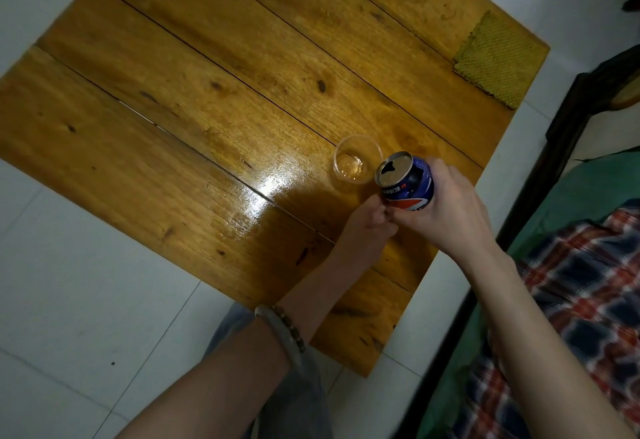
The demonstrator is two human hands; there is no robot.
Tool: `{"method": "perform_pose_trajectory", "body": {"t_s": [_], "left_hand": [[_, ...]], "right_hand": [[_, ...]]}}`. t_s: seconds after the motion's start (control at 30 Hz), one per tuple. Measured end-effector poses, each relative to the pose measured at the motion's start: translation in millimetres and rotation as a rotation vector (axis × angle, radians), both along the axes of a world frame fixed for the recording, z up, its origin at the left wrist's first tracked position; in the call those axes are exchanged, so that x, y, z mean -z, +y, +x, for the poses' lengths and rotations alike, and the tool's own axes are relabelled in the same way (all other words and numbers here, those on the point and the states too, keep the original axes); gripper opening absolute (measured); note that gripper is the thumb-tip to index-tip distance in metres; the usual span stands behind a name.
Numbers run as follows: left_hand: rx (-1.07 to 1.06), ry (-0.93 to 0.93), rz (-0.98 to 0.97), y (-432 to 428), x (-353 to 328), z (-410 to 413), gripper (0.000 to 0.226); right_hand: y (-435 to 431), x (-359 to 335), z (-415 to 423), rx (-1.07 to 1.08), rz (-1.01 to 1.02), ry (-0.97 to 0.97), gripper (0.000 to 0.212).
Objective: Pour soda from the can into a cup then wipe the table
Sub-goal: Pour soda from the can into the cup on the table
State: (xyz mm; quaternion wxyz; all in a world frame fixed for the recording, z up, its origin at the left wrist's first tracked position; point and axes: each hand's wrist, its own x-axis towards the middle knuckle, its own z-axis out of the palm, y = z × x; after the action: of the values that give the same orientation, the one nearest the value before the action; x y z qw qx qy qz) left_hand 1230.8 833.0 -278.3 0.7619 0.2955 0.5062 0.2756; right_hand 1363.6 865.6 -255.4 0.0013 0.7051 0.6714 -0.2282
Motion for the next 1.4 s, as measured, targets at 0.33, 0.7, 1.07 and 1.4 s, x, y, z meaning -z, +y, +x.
{"method": "perform_pose_trajectory", "body": {"t_s": [0.33, 0.7, 1.07, 1.4], "left_hand": [[-0.026, 0.034, -0.005, 4.0, -2.7, -7.5, 0.041], [-0.01, 0.084, -0.045, 6.5, -5.2, -7.5, 0.036], [-0.014, 0.078, -0.057, 6.1, -7.7, -10.8, 0.036], [-0.033, 0.025, -0.071, 7.5, -1.0, -8.0, 0.04]], "right_hand": [[7.5, 0.0, -9.5, -0.02, -0.045, -0.032, 0.078], [8.8, 0.4, -11.7, -0.02, -0.053, -0.062, 0.073], [9.2, -1.6, -13.8, -0.013, -0.062, -0.059, 0.074], [10.8, -4.8, -11.5, -0.01, -0.039, -0.057, 0.073]]}}
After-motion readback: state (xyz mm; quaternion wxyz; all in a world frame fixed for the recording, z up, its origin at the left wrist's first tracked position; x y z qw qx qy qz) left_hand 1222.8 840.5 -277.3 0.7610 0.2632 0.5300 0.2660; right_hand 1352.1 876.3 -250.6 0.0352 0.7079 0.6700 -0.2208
